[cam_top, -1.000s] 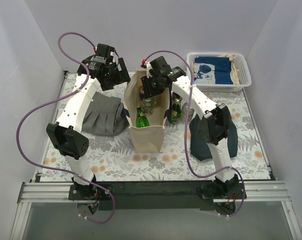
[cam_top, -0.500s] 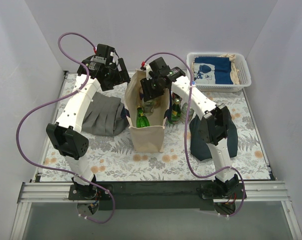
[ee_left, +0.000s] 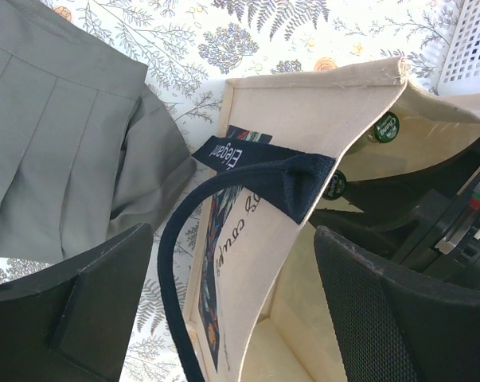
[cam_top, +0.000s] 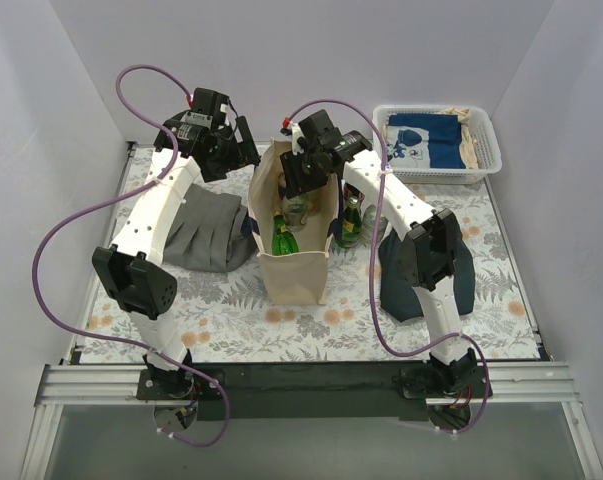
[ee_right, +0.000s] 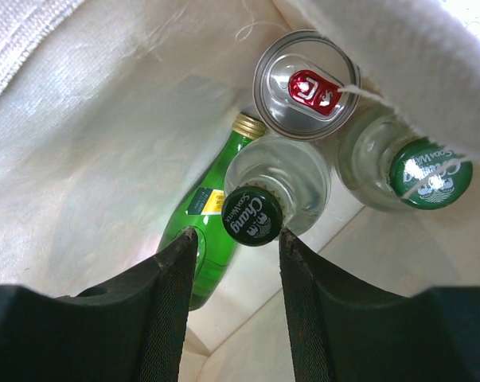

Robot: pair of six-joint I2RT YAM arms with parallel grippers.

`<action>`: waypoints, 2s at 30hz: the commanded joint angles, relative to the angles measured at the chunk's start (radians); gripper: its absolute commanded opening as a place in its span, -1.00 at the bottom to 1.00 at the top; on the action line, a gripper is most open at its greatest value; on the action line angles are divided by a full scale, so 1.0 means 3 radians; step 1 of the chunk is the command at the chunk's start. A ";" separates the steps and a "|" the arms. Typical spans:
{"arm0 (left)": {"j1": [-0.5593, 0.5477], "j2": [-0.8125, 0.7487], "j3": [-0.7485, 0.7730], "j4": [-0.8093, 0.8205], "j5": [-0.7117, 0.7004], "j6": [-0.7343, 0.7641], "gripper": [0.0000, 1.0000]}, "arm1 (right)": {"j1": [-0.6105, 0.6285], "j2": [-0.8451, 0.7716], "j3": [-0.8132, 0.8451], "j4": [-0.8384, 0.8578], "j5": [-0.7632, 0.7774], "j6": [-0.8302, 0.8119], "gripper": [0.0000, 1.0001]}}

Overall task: Take the beverage out of the canvas bag
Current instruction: Take out the drink from the canvas bag.

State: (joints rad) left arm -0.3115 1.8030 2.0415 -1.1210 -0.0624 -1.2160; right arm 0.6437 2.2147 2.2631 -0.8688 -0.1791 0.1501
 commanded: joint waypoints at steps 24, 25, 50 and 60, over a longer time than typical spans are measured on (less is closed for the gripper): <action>0.0010 -0.0196 -0.0020 0.0019 0.0049 0.0044 0.62 | -0.0034 0.0129 0.0208 0.0099 -0.0006 0.0011 0.07; 0.0010 -0.0196 -0.0015 0.0014 0.0049 0.0049 0.62 | -0.0034 0.0139 0.0198 0.0099 -0.0011 0.0021 0.08; 0.0010 -0.0176 0.0006 0.0024 0.0049 0.0055 0.61 | -0.0060 0.0201 0.0224 0.0155 -0.0124 0.0067 0.06; 0.0011 -0.0166 0.0006 0.0019 0.0044 0.0049 0.62 | -0.0060 0.0145 0.0106 0.0150 -0.0129 0.0042 -0.50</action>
State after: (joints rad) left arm -0.3115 1.8030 2.0407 -1.1202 -0.0593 -1.2118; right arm 0.6193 2.2658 2.3005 -0.8402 -0.1799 0.1482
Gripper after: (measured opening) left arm 0.810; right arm 0.424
